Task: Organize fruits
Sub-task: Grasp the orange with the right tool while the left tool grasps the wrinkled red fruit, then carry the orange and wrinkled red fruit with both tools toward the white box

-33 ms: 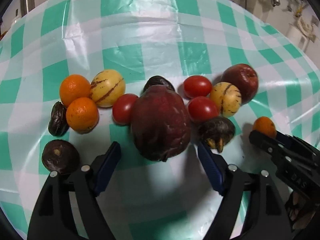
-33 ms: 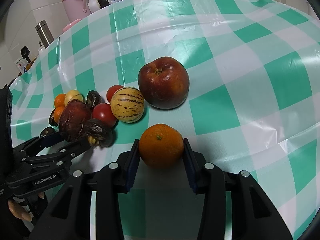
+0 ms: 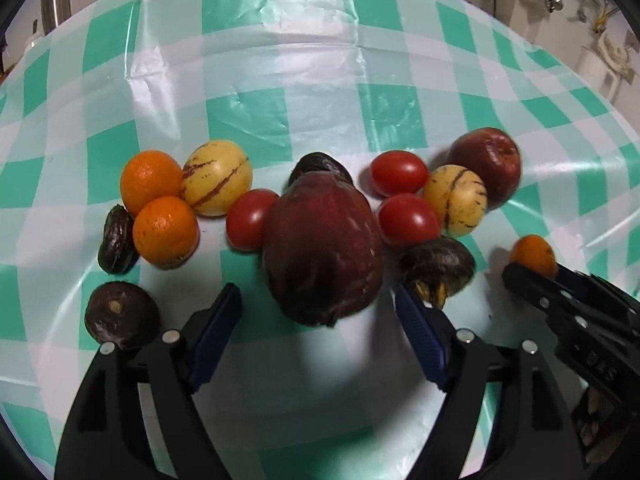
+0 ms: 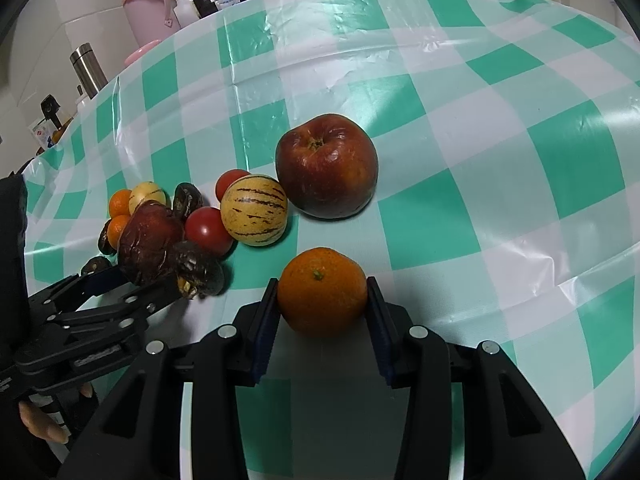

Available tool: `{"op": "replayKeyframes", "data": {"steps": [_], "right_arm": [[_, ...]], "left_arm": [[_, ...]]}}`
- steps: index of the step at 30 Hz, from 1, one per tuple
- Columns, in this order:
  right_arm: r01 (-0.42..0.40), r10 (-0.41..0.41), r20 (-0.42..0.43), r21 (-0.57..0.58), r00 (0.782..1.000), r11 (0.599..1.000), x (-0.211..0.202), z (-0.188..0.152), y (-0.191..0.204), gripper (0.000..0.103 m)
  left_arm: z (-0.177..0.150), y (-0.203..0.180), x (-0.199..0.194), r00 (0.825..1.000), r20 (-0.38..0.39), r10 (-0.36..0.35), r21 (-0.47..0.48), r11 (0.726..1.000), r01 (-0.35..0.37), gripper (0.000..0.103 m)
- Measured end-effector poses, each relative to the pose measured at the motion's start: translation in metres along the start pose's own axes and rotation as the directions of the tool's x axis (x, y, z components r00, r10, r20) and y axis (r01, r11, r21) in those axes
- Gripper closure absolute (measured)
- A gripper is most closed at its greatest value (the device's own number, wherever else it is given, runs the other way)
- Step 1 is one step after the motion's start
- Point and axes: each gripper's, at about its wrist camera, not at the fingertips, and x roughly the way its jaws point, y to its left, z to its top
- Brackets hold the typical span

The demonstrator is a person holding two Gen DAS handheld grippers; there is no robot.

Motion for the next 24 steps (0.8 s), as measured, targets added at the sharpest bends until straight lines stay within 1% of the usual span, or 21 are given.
{"op": "replayKeyframes", "data": {"steps": [2, 4, 6, 7, 8, 9, 11, 13, 15, 18, 24], "right_arm": [[-0.004, 0.003, 0.001, 0.004, 1.0, 1.0, 0.0, 0.0, -0.001, 0.061], [-0.009, 0.009, 0.002, 0.009, 1.0, 1.0, -0.001, -0.001, -0.002, 0.06], [-0.011, 0.011, 0.002, 0.011, 1.0, 1.0, -0.001, -0.001, -0.002, 0.06], [-0.012, 0.012, 0.003, 0.012, 1.0, 1.0, -0.001, -0.001, -0.003, 0.06], [-0.015, 0.015, 0.003, 0.015, 1.0, 1.0, -0.001, -0.001, -0.003, 0.06], [-0.019, 0.019, 0.004, 0.017, 1.0, 1.0, -0.002, -0.001, -0.004, 0.06], [-0.026, 0.026, 0.005, 0.024, 1.0, 0.999, -0.002, -0.001, -0.005, 0.06], [-0.033, 0.033, 0.007, 0.03, 0.999, 0.999, -0.003, -0.001, -0.007, 0.06], [-0.038, 0.037, 0.007, 0.034, 0.999, 0.999, -0.003, -0.001, -0.008, 0.06], [-0.045, 0.045, 0.009, 0.042, 0.999, 0.998, -0.003, -0.001, -0.009, 0.06], [-0.048, 0.048, 0.01, 0.049, 0.999, 0.998, -0.003, -0.001, -0.011, 0.061]], "left_arm": [[0.0, 0.004, 0.0, 1.0, 0.001, 0.019, -0.025, 0.999, -0.019, 0.024], [0.007, 0.005, 0.004, 0.999, 0.005, 0.051, -0.066, 0.997, -0.05, 0.024], [0.011, 0.005, 0.007, 0.998, 0.008, 0.055, -0.076, 0.996, -0.055, 0.026], [0.012, 0.003, 0.006, 0.999, 0.017, 0.052, -0.072, 0.996, -0.05, 0.031], [0.011, 0.0, 0.004, 0.999, 0.028, 0.033, -0.064, 0.997, -0.031, 0.046], [0.007, -0.002, -0.001, 0.999, 0.042, 0.006, -0.071, 0.997, -0.003, 0.05], [0.0, -0.003, -0.007, 0.998, 0.055, 0.001, -0.094, 0.996, 0.004, 0.05], [-0.011, 0.001, -0.019, 0.996, 0.071, -0.044, -0.135, 0.989, 0.054, 0.05], [-0.022, 0.008, -0.028, 0.995, 0.078, -0.061, -0.158, 0.985, 0.073, 0.05], [-0.042, 0.017, -0.042, 0.994, 0.087, -0.061, -0.181, 0.98, 0.076, 0.05], [-0.069, 0.034, -0.061, 0.994, 0.101, -0.048, -0.217, 0.974, 0.069, 0.05]]}}
